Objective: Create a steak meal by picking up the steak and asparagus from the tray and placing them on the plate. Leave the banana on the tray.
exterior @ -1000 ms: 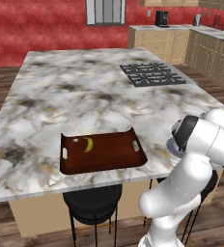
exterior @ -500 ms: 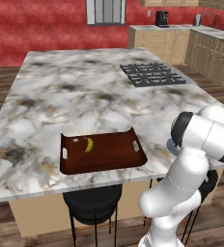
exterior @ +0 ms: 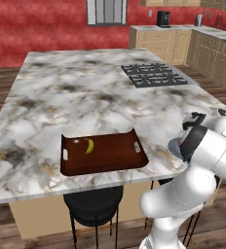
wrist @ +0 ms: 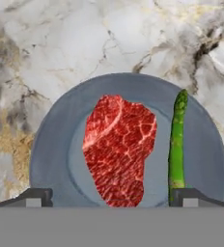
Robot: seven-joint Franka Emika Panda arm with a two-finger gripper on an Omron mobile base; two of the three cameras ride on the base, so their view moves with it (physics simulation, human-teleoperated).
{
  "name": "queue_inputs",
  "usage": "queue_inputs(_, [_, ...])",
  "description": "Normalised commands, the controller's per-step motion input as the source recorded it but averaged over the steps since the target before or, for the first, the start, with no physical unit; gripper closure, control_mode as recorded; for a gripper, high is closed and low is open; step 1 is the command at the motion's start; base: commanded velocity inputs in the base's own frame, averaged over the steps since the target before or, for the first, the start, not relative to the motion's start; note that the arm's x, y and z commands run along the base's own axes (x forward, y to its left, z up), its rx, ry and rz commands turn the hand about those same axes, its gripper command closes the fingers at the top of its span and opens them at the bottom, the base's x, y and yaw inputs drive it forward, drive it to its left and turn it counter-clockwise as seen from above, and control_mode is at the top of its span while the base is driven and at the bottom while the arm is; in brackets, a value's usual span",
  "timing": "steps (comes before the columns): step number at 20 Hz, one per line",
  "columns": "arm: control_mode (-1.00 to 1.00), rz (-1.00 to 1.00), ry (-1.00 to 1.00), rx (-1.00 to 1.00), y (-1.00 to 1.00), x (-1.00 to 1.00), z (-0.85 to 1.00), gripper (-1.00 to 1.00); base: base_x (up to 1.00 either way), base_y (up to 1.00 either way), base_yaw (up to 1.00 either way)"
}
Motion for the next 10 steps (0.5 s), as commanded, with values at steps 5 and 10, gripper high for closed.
queue_inputs(5, [-1.00,0.01,-0.22,-0.08,0.36,-0.47,0.72,-1.00,0.00,0.00,0.00])
queue_inputs(10, [-1.00,0.00,-0.20,-0.12,0.40,-0.36,0.94,-1.00,0.00,0.00,0.00])
